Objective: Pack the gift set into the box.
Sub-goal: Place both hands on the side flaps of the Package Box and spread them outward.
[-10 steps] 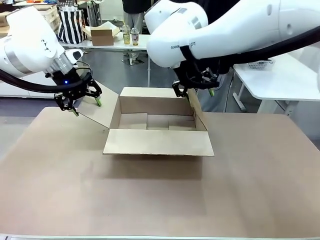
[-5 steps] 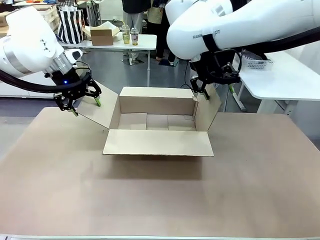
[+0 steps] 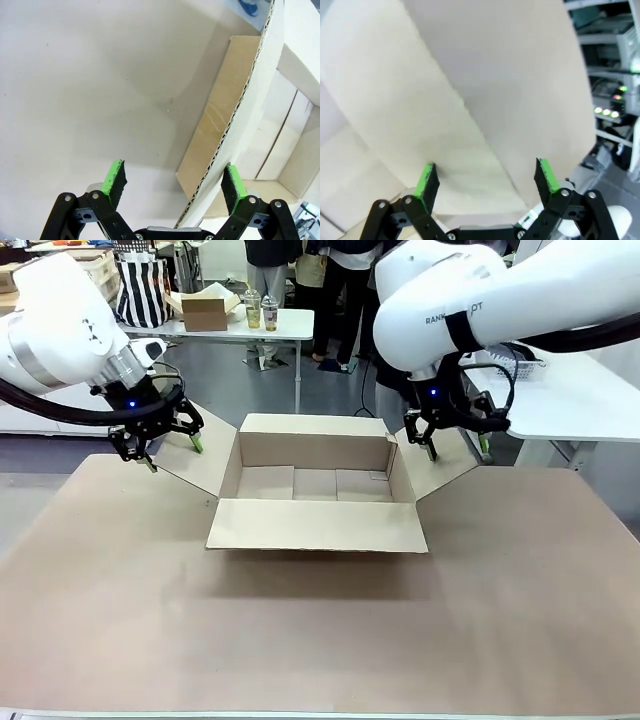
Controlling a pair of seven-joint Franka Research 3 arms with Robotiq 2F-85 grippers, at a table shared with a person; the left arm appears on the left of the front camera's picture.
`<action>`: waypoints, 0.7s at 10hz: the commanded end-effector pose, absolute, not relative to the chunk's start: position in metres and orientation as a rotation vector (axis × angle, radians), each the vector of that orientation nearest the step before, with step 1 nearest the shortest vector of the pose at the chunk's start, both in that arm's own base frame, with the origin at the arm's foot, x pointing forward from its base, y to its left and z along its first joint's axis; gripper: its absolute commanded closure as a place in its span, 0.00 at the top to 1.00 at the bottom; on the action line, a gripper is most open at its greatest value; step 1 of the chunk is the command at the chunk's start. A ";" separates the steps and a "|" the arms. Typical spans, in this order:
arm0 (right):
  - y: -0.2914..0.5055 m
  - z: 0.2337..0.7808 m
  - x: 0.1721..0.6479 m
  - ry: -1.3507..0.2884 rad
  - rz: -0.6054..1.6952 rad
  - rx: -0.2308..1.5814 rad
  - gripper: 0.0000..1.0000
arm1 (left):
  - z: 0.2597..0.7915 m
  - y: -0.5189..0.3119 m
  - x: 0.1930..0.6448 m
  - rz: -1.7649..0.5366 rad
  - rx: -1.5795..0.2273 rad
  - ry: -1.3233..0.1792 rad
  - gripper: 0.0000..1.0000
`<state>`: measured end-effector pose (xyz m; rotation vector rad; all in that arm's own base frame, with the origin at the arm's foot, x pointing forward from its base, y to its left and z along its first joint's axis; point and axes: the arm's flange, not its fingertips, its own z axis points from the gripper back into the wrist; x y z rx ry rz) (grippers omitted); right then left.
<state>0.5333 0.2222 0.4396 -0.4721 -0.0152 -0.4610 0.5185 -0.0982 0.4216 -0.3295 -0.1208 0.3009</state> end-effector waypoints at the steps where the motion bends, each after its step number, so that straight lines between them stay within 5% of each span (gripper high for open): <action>1: 0.209 0.424 0.516 -0.019 -0.524 -0.420 1.00 | 0.424 -0.098 0.518 0.312 -0.318 -0.113 1.00; 3: 0.196 0.425 0.510 -0.020 -0.572 -0.322 1.00 | 0.424 -0.098 0.518 0.312 -0.318 -0.113 1.00; 7: 0.212 0.424 0.527 0.003 -0.492 -0.436 1.00 | 0.424 -0.098 0.518 0.312 -0.318 -0.113 1.00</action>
